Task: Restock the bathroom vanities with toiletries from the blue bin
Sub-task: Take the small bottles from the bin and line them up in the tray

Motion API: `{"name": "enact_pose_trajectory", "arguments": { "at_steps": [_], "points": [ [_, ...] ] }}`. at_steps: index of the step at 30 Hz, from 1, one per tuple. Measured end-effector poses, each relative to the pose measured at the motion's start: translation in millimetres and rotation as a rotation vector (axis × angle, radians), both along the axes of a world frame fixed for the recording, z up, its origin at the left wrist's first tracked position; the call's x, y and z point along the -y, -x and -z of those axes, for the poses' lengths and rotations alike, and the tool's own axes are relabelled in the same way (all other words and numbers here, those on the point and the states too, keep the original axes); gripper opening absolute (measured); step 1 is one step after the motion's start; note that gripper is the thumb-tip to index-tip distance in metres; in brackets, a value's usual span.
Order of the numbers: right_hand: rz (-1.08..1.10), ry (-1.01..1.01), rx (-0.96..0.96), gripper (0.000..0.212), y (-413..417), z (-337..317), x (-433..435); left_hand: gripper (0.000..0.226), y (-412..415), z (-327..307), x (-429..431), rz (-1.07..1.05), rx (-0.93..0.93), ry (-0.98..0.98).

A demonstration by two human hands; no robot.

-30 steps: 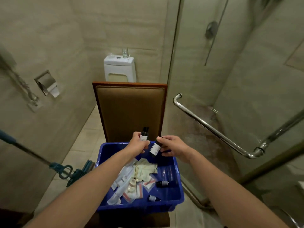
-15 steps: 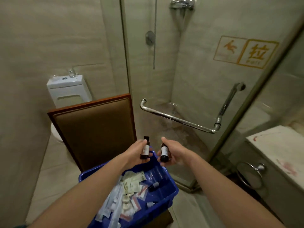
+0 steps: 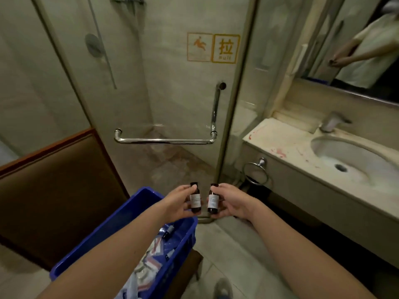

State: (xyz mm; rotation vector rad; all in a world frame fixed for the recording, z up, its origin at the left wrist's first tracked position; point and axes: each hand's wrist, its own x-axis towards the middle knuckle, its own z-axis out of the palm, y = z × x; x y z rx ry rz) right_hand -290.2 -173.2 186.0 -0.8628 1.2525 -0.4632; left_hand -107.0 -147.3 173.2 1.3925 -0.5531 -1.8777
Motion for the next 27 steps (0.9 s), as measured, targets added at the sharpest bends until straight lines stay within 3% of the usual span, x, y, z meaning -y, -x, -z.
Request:
{"name": "enact_pose_trajectory", "arguments": {
  "at_steps": [7,15,27],
  "points": [
    [0.123,0.063,-0.030,0.014,74,-11,-21,0.036,77,-16,10,0.179,0.032,0.026],
    [0.252,0.122,0.001,0.008,170,-20,-16,0.025,171,-19,41,0.345,0.017,0.089],
    [0.319,0.177,0.075,0.031,345,-41,10,0.028,348,-22,91,0.505,-0.036,0.216]
  ]
}}
